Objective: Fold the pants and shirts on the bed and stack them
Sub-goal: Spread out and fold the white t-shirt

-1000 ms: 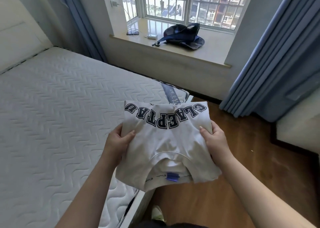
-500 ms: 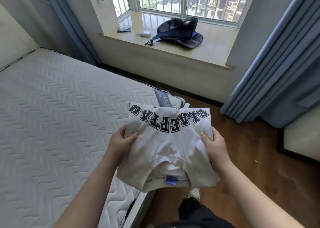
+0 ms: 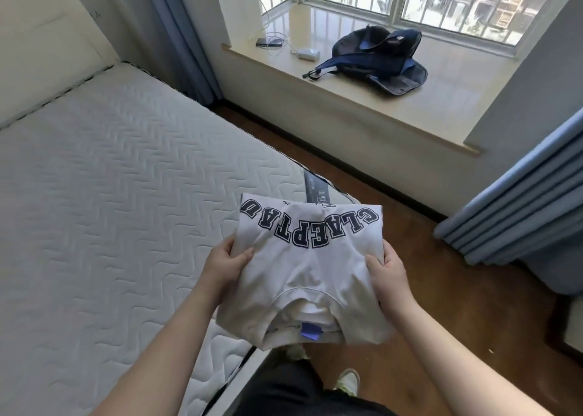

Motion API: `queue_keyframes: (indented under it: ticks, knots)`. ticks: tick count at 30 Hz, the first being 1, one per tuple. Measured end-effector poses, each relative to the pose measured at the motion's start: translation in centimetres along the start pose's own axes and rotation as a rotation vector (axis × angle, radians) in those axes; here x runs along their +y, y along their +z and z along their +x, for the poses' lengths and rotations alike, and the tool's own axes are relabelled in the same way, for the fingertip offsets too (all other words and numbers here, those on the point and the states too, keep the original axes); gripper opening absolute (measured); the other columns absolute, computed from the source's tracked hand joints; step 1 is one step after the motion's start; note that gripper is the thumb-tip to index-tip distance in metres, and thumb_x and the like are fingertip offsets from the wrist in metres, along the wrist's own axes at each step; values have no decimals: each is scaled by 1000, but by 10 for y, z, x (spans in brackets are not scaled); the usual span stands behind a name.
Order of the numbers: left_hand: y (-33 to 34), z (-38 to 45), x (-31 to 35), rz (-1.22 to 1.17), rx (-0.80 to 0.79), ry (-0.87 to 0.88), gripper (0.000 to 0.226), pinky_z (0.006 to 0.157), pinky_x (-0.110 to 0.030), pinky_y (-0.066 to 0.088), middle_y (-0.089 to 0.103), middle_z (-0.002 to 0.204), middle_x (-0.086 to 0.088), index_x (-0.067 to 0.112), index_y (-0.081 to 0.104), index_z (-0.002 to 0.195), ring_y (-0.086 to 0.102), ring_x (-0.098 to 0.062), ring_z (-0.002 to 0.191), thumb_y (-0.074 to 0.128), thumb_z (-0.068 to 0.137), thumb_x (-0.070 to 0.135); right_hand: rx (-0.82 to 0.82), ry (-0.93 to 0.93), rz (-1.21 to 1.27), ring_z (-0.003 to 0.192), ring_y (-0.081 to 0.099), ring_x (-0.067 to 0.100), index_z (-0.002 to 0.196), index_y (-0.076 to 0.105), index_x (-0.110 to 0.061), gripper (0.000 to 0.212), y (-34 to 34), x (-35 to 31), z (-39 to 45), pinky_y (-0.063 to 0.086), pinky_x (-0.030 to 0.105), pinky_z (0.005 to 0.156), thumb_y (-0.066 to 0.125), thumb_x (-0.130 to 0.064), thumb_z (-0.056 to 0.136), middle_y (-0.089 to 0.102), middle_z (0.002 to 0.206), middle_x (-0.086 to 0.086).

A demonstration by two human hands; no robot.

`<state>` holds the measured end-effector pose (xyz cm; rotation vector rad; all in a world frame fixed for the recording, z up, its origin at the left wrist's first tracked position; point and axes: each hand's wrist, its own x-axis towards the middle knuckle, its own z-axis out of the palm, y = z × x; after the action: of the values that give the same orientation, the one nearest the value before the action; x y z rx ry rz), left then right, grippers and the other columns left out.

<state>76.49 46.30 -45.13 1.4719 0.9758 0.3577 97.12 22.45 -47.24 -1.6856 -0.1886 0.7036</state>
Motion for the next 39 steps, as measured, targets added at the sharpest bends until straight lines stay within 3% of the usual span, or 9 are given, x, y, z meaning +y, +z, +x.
queue_keyframes:
  ticks: [13, 15, 18, 22, 25, 29, 35, 37, 39]
  knots:
    - [-18, 139, -28, 56, 16, -117, 37, 90, -43, 55, 74, 104, 2, 22, 67, 112, 69, -22, 99, 71, 75, 28, -114, 131, -87, 111, 66, 18, 123, 59, -38, 49, 63, 7, 122, 49, 52, 101, 46, -6, 89, 70, 116, -7]
    - [-19, 170, -35, 84, -3, -136, 29, 88, -38, 55, 74, 100, 8, 25, 66, 111, 69, -18, 97, 72, 83, 17, -111, 162, -64, 111, 66, 18, 126, 57, -40, 50, 74, 13, 140, 49, 52, 100, 46, -7, 90, 69, 119, -7]
    - [-20, 217, -42, 161, -72, -163, 31, 73, -15, 52, 72, 87, 24, 25, 63, 115, 68, -1, 86, 66, 90, 8, -63, 208, -25, 112, 65, 19, 129, 55, -39, 49, 88, 28, 166, 50, 52, 99, 47, -9, 91, 68, 121, -6]
    - [-14, 276, -51, 288, -183, -188, 40, 95, -34, 50, 69, 116, -1, 17, 59, 130, 64, -20, 107, 63, 91, 7, -44, 311, -49, 132, 49, 18, 148, 36, -32, 54, 105, 56, 199, 39, 48, 112, 44, -13, 97, 50, 146, -5]
    - [-7, 325, -65, 391, -245, -162, 43, 93, -26, 47, 67, 120, 0, 16, 59, 131, 62, -19, 112, 60, 90, 2, -32, 355, -161, 142, 31, 8, 154, 24, -28, 57, 116, 80, 225, 28, 37, 118, 41, -19, 100, 31, 158, -7]
    - [2, 380, -87, 495, -260, -130, 46, 102, -24, 39, 61, 130, -2, 11, 55, 136, 55, -17, 121, 59, 91, 2, -29, 377, -178, 142, 35, 16, 155, 20, -28, 59, 130, 107, 259, 29, 45, 119, 37, -13, 101, 34, 157, -6]
    - [22, 442, -123, 534, -251, -64, 44, 80, 6, 31, 59, 118, 13, 15, 59, 132, 52, 3, 108, 58, 91, 0, 72, 415, -185, 146, 24, 11, 157, 9, -31, 61, 141, 142, 300, 21, 38, 122, 35, -16, 104, 20, 162, -11]
    - [32, 457, -137, 551, -221, -69, 42, 85, 2, 33, 61, 120, 11, 15, 60, 131, 53, -2, 111, 58, 92, 1, 93, 446, -179, 147, 22, 13, 157, 8, -30, 61, 144, 155, 313, 20, 40, 122, 34, -15, 104, 18, 162, -9]
    - [39, 467, -153, 607, -194, -99, 42, 100, -20, 41, 64, 127, 1, 16, 58, 133, 56, -15, 118, 57, 92, 6, 86, 516, -157, 142, 33, 17, 157, 10, -30, 62, 145, 167, 325, 29, 41, 118, 35, -12, 103, 25, 160, -7]
